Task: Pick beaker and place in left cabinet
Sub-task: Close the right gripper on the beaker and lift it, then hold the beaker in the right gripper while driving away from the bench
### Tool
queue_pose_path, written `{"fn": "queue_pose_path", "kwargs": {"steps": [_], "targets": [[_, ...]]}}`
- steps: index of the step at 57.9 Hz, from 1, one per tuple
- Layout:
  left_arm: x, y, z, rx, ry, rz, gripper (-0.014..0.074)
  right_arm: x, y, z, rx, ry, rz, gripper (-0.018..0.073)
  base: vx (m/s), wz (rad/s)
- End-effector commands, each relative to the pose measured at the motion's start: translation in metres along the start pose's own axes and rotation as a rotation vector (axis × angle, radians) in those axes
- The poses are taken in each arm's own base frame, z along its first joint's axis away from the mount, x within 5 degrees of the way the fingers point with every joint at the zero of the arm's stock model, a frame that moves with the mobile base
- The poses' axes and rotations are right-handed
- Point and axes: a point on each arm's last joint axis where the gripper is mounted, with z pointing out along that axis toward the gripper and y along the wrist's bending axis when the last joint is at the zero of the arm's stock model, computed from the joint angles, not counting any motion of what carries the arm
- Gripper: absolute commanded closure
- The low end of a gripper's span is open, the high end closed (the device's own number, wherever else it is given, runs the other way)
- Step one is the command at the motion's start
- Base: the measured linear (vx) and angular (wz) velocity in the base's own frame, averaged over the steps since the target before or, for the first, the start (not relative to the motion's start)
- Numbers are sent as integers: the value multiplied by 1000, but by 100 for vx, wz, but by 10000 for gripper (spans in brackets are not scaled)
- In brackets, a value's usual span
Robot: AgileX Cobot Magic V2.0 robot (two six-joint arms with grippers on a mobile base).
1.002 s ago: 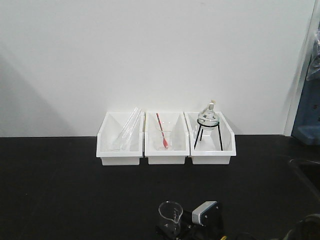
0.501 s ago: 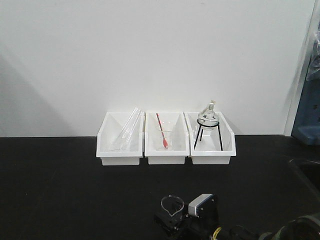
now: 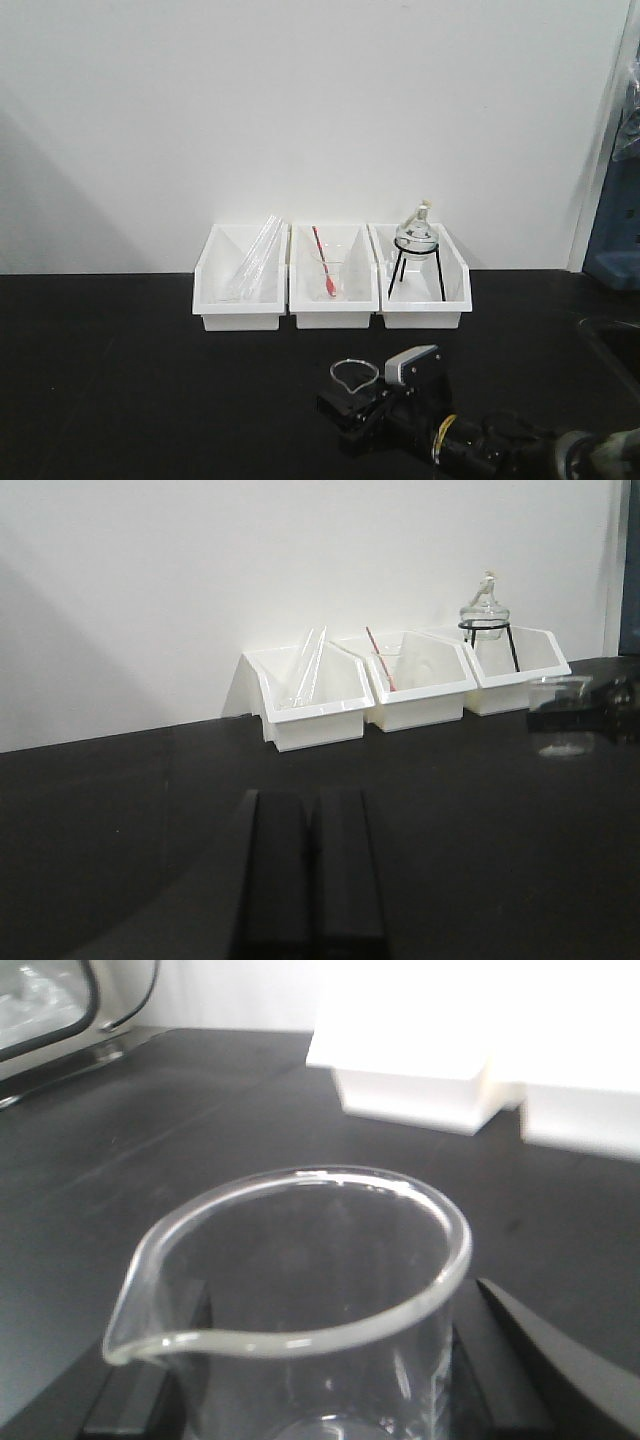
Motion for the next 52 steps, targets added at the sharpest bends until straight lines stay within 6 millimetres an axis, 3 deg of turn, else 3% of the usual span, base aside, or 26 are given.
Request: {"fn": "queue_pose_path", "kwargs": {"steps": [1, 6, 21, 39, 52], "targets": [[-3, 0, -1, -3, -86, -12, 596, -70, 12, -26, 27, -136, -47, 565, 0, 0], [-3, 0, -1, -3, -86, -12, 596, -97, 23, -56, 92, -105, -35, 565, 0, 0], [-3, 0, -1, -3, -86, -12, 596, -126, 50, -137, 275, -10, -55, 565, 0, 0], [-3, 0, -1, -3, -86, -12, 596, -120, 82, -229, 445, 32, -74, 564, 0, 0], [-3, 0, -1, -3, -86, -12, 596, -116, 94, -264, 510, 8, -80, 564, 0, 0]]}}
